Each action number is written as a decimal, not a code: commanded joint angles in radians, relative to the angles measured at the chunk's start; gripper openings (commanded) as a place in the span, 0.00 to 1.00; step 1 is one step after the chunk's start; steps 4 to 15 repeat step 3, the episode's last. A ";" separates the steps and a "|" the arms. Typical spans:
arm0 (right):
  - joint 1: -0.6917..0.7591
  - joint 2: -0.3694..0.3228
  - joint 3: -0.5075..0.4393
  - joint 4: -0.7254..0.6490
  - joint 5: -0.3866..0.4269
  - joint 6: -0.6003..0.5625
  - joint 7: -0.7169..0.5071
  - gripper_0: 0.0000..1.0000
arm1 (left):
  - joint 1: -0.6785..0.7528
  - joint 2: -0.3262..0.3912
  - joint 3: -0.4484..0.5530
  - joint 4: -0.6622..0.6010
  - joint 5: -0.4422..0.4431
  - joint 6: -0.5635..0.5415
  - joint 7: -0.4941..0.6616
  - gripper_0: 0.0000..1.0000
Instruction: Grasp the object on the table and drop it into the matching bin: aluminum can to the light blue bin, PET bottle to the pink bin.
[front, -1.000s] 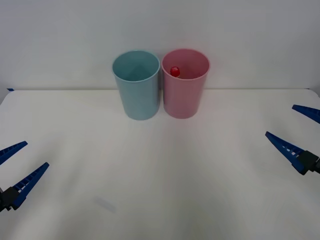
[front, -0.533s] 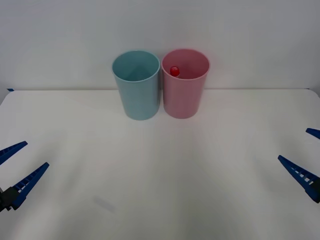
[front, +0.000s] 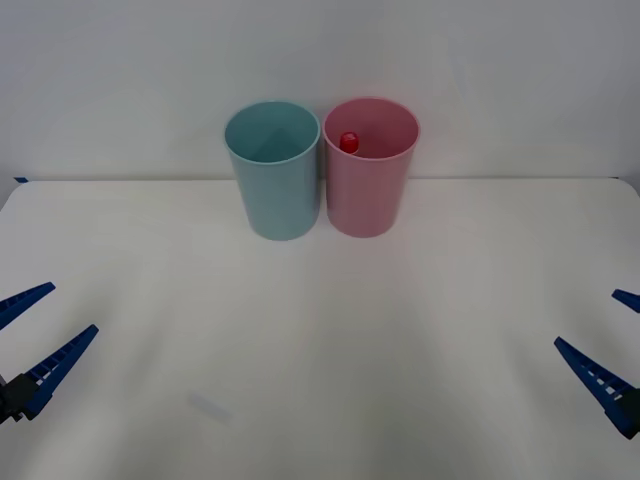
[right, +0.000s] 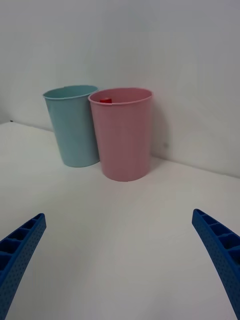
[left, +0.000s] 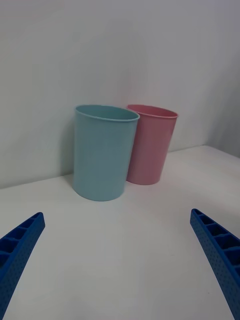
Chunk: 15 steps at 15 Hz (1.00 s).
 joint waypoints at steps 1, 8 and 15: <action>0.006 0.000 0.002 0.001 0.004 0.001 -0.004 1.00 | 0.000 0.000 0.000 0.000 0.000 0.000 0.000 1.00; 0.006 0.000 0.002 0.001 0.004 0.001 -0.004 1.00 | 0.000 0.000 0.000 0.000 0.000 0.000 0.000 1.00; 0.006 0.000 0.002 0.001 0.004 0.001 -0.004 1.00 | 0.000 0.000 0.000 0.000 0.000 0.000 0.000 1.00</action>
